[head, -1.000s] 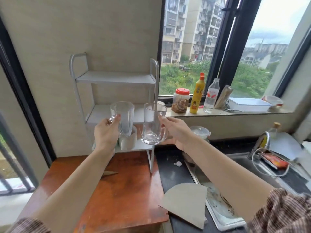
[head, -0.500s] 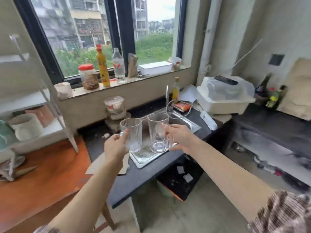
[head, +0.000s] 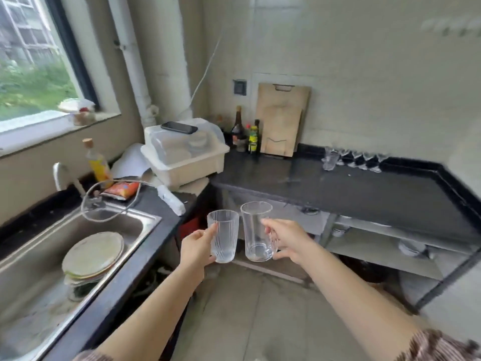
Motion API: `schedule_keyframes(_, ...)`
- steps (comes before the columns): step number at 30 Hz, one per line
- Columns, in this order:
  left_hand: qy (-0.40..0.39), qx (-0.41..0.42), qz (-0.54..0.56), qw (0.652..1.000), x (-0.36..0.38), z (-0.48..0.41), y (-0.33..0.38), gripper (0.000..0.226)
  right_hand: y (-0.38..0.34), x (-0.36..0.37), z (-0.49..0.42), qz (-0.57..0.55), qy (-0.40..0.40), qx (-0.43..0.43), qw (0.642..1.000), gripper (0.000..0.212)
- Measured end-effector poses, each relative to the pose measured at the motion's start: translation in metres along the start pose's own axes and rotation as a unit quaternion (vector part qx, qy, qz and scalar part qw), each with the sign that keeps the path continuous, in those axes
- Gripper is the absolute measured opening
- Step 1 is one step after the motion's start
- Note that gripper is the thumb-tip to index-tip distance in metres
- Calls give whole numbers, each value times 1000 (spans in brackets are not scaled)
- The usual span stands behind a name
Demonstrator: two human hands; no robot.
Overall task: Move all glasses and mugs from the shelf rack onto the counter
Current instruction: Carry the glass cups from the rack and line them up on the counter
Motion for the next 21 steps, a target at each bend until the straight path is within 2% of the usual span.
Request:
schedule_keyframes(7,-82,-34,-60,994,194,-85,13,39,5,-147,-100,-47,103,47,992,29)
schedule_keyframes(9,-81,-46,-5,996,242,-106,22,53,7,-189,-125,-54,131,64,988,29)
schedule_keyframes(10,-95,-50,-1,994,267,-113,26,53,7,-208,-137,-60,144,69,985,30)
schedule_keyframes(12,-118,-31,-84,989,315,-121,38,36,9,-245,-157,-71,170,81,979,31)
schedule_keyframes(14,-120,-66,-124,983,354,-127,41,28,13,-280,-173,-87,191,95,973,32)
schedule_keyframes(21,-137,-99,-170,971,489,-171,34,27,30,-394,-247,-113,236,125,957,37)
Point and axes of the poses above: each hand's wrist, its own z-axis away from the middle knuckle, its own x-axis out of the palm, y = z × x, the point moved 8 cm from there along -z, towards the middle knuckle, and after that the axes turned 9 degrees about -x, right-handed, at the moved point
